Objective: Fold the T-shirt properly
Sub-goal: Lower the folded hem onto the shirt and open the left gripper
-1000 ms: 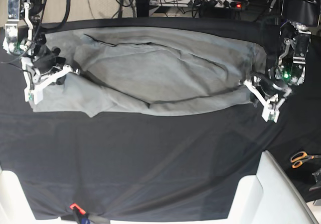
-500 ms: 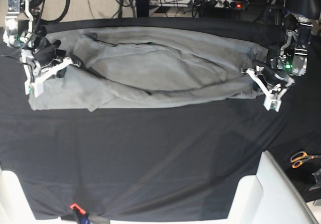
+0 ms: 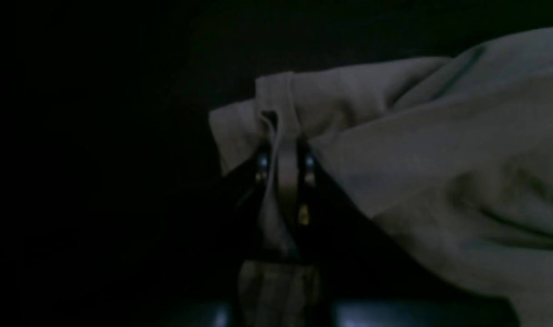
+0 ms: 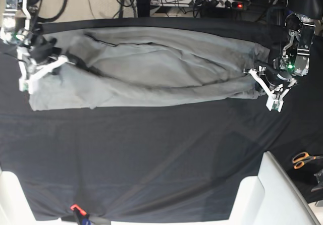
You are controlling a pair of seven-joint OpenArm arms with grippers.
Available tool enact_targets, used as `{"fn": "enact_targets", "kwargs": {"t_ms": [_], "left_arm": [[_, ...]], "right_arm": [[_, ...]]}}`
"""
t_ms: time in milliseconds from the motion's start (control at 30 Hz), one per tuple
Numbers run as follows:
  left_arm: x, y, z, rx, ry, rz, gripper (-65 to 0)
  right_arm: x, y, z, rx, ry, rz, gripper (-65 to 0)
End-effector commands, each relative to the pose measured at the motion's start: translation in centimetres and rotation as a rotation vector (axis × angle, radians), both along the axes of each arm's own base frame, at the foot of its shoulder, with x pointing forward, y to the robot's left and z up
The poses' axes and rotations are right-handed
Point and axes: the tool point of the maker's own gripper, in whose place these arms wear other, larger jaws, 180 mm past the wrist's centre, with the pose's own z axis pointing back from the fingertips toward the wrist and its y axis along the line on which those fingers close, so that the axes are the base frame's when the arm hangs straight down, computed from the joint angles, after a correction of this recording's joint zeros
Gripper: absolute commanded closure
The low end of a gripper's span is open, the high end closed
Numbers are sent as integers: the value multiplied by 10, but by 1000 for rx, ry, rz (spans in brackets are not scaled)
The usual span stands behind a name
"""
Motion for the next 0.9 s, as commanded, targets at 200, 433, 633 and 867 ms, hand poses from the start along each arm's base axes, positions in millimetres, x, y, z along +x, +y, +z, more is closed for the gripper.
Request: {"fn": "enact_targets", "kwargs": {"t_ms": [200,433,633,867], "left_arm": [[10,12,14,32,-37,-10,0],[3,8,13,30,-31,-25,0],[-3,5,12,27,-24,-33,0],[-4,5,11,27,-23,-33,0]], "right_arm": [[4,1,6,-3,-29,10,0],[1,2,5,0,-20,12,0],[-3,2,2,1,-10,8,0],[-5,0,1,2,-4,0,-9]]}}
